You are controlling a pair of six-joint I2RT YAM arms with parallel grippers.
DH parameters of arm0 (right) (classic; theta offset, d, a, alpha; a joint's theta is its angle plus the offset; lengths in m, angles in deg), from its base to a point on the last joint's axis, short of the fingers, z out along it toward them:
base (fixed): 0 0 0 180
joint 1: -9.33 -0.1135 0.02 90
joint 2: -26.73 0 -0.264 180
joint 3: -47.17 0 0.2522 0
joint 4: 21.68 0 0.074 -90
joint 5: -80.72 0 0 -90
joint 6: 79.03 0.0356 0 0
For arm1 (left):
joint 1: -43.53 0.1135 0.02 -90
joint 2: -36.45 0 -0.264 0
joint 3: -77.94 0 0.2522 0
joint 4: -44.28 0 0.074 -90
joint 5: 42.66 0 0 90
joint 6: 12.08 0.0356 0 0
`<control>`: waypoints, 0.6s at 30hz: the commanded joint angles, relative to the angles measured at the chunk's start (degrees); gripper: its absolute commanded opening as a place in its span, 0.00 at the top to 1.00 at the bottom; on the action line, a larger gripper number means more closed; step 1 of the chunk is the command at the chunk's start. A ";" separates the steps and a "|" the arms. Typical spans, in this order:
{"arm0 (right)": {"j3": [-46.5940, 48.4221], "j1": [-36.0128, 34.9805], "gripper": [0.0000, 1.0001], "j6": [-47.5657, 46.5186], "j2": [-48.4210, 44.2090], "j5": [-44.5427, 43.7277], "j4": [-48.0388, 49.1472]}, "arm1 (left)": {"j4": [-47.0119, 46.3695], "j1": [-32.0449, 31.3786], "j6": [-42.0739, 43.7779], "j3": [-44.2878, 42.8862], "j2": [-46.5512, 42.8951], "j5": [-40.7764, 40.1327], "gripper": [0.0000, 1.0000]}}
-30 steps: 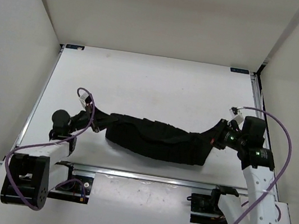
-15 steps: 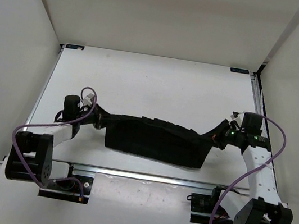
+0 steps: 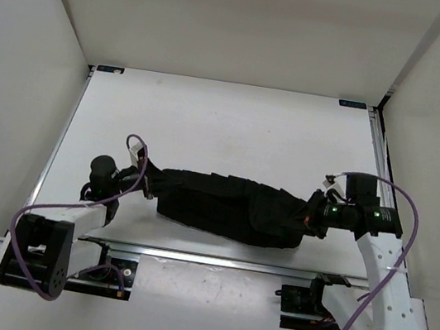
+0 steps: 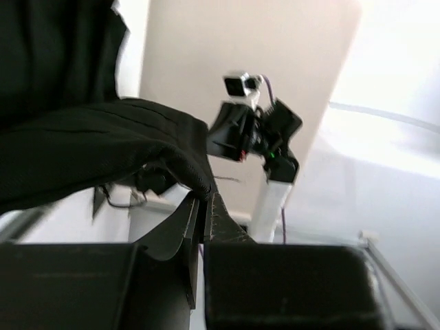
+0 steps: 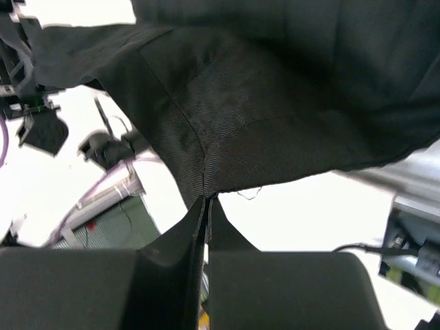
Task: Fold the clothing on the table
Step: Fold the skirt
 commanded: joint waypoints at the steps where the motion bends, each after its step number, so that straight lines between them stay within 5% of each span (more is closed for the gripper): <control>1: -1.69 -3.04 1.00 4.17 -3.45 1.42 -4.39 | -11.56 -1.26 -8.20 4.74 -3.87 2.61 1.00; 7: -8.56 -0.51 1.00 9.29 -7.05 3.08 0.70 | 2.04 -1.00 0.49 7.22 -3.62 0.68 1.00; 13: -7.51 10.13 1.00 2.70 -0.82 2.22 1.23 | 26.19 2.07 18.40 1.16 0.24 -4.93 1.00; 18: -8.29 12.42 1.00 3.05 4.28 0.80 7.99 | 35.19 3.49 25.37 -4.91 4.99 -9.25 1.00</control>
